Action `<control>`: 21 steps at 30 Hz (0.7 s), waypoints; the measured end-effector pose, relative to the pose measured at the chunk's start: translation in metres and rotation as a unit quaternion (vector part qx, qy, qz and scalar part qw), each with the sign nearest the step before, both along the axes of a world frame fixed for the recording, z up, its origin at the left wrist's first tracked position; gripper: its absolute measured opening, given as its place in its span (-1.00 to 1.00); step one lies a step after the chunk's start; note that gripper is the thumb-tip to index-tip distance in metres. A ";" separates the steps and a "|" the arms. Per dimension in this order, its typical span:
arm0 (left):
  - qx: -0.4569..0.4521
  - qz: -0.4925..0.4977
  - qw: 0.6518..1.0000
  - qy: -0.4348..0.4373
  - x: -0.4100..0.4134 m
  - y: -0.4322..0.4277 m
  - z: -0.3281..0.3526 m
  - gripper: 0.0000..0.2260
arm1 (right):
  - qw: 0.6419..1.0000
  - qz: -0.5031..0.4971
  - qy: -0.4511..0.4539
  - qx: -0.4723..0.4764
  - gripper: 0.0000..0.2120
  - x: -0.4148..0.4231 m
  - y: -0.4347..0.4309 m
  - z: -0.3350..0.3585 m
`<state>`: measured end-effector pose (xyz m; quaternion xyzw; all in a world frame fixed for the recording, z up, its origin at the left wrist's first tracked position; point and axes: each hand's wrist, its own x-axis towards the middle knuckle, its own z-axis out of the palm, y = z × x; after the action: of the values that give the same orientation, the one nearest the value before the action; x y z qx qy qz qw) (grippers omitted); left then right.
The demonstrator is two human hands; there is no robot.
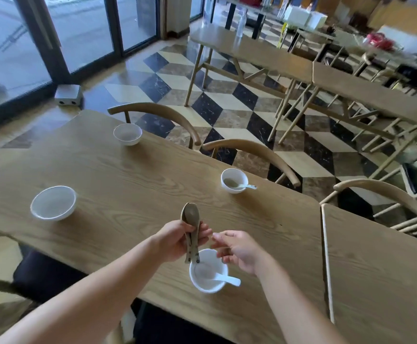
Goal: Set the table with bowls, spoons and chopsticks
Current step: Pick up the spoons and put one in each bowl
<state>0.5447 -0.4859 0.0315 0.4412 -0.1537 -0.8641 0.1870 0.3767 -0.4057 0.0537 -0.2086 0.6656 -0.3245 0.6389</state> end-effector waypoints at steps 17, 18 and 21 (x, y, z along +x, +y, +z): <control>-0.064 -0.015 0.998 0.005 0.387 0.066 0.022 -0.56 | 0.996 0.067 0.014 -0.051 -0.87 0.389 0.056 0.013; -0.066 -0.016 0.998 0.006 0.406 0.067 0.021 -0.56 | 0.996 0.067 0.015 -0.049 -0.87 0.402 0.058 0.014; -0.071 0.002 0.997 0.004 0.447 0.067 0.022 -0.63 | 0.998 0.048 0.019 -0.039 -0.86 0.423 0.056 0.015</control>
<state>0.9913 -0.4186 0.0534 0.4239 -0.2132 -0.8523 0.2200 0.7993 -0.3499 0.0691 -0.2714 0.6537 -0.3153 0.6322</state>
